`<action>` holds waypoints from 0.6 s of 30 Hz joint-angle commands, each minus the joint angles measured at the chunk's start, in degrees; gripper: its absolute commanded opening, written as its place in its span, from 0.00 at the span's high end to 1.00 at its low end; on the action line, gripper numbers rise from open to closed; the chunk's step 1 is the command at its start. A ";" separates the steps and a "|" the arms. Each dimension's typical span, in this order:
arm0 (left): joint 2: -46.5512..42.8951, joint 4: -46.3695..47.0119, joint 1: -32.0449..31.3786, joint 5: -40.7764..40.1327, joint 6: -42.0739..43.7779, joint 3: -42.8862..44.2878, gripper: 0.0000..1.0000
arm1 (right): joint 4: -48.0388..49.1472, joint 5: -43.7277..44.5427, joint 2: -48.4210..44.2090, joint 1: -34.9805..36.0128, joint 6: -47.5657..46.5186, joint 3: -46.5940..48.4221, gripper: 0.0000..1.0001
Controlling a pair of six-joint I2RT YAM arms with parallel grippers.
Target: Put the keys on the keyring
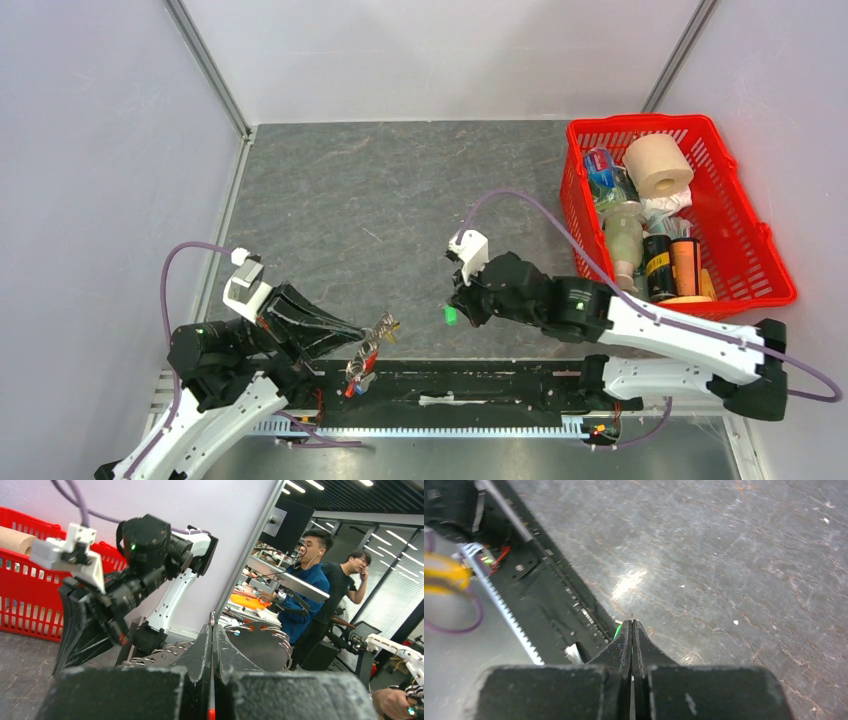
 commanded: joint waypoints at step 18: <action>3.14 3.19 -0.12 6.29 2.13 2.58 0.98 | -13.58 -35.81 -3.09 0.33 -4.27 25.68 1.00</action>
